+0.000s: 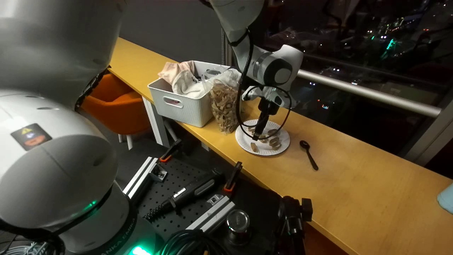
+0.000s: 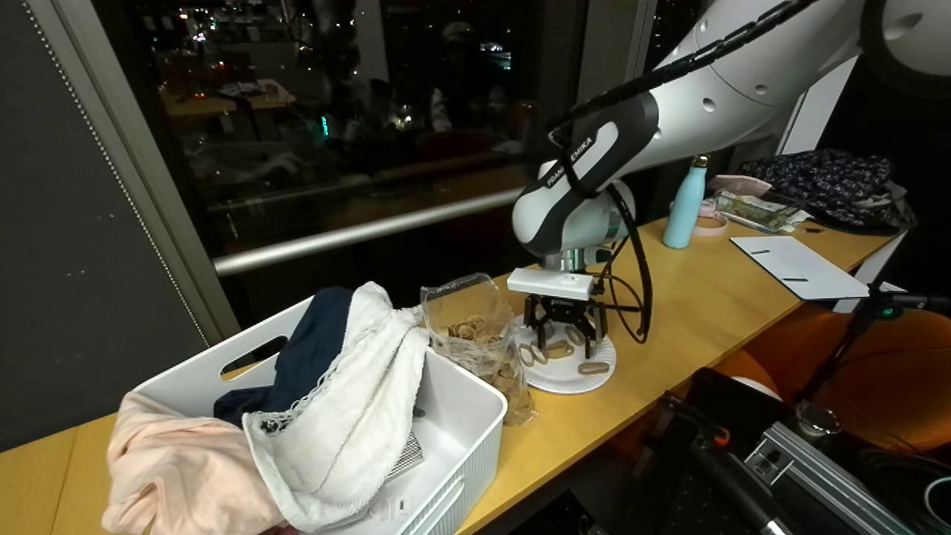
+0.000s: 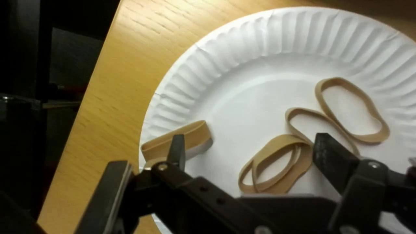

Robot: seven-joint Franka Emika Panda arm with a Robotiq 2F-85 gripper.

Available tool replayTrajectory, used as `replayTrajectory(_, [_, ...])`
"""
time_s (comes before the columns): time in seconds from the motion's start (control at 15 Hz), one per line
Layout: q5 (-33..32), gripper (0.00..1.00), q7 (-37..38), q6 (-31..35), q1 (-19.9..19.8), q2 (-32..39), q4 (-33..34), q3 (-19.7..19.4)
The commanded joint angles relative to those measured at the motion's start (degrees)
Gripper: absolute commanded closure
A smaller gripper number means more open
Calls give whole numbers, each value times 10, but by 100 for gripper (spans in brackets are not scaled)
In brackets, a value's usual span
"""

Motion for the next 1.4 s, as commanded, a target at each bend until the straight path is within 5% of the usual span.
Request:
replayTrajectory(0.0, [-24, 0, 94, 8, 26, 2, -9, -20])
replayTrajectory(0.67, [-99, 0, 332, 56, 72, -4, -22, -40])
replayTrajectory(1.33, [-149, 0, 459, 161, 90, -21, -73, -52])
